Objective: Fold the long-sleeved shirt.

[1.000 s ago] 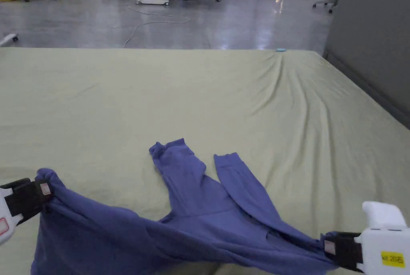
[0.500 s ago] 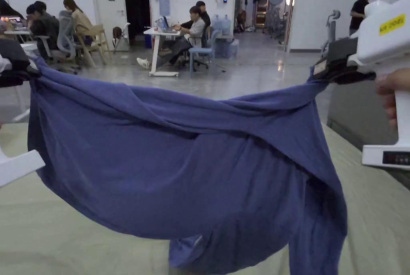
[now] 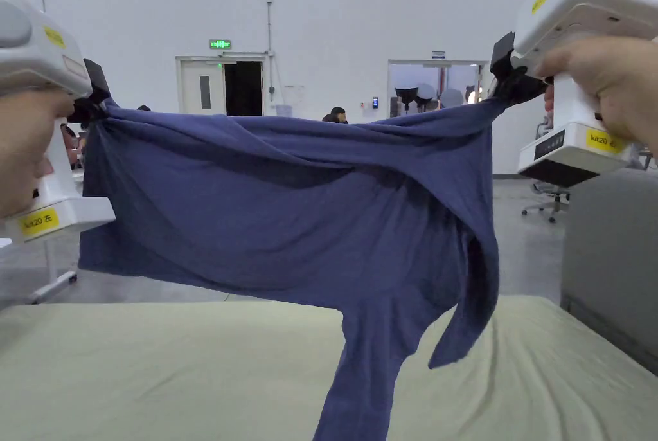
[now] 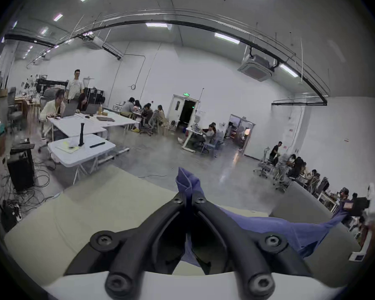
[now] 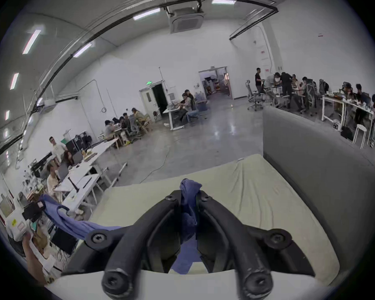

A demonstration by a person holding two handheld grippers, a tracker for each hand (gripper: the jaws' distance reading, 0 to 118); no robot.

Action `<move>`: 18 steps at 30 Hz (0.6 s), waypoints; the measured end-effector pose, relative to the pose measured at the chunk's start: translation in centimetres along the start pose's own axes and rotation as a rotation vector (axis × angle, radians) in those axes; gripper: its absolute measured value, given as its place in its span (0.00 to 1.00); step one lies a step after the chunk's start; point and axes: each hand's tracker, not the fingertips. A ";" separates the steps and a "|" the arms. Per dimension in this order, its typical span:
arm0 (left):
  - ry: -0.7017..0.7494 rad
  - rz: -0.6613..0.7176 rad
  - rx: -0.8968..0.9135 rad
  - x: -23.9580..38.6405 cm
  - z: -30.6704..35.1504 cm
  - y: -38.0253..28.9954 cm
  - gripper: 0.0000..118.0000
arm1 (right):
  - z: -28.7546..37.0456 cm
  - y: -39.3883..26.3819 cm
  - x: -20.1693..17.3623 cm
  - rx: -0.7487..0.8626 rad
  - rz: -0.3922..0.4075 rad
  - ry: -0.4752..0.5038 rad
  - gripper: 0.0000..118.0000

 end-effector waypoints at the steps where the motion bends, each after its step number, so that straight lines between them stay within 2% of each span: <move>1: -0.006 0.003 -0.003 0.0 -0.8 -0.5 0.00 | -0.9 -0.5 0.3 0.000 -0.006 -0.002 0.06; 4: 0.010 -0.083 -0.024 -0.2 -3.4 -3.3 0.00 | -4.4 -3.4 1.4 -0.046 0.001 -0.021 0.06; 7: -0.002 -0.089 -0.095 -1.9 -6.6 -8.6 0.00 | -9.6 -8.9 3.4 -0.155 0.028 -0.047 0.06; 13: 0.070 -0.087 -0.381 -7.4 -12.5 -25.4 0.00 | -19.2 -24.9 8.6 -0.384 -0.019 -0.077 0.06; 16: 0.092 -0.075 -0.512 -10.3 -12.8 -33.5 0.00 | -20.8 -31.8 10.6 -0.474 -0.029 -0.106 0.06; 18: 0.087 -0.058 -0.556 -12.1 -11.9 -37.5 0.00 | -20.5 -35.3 12.0 -0.509 -0.013 -0.087 0.06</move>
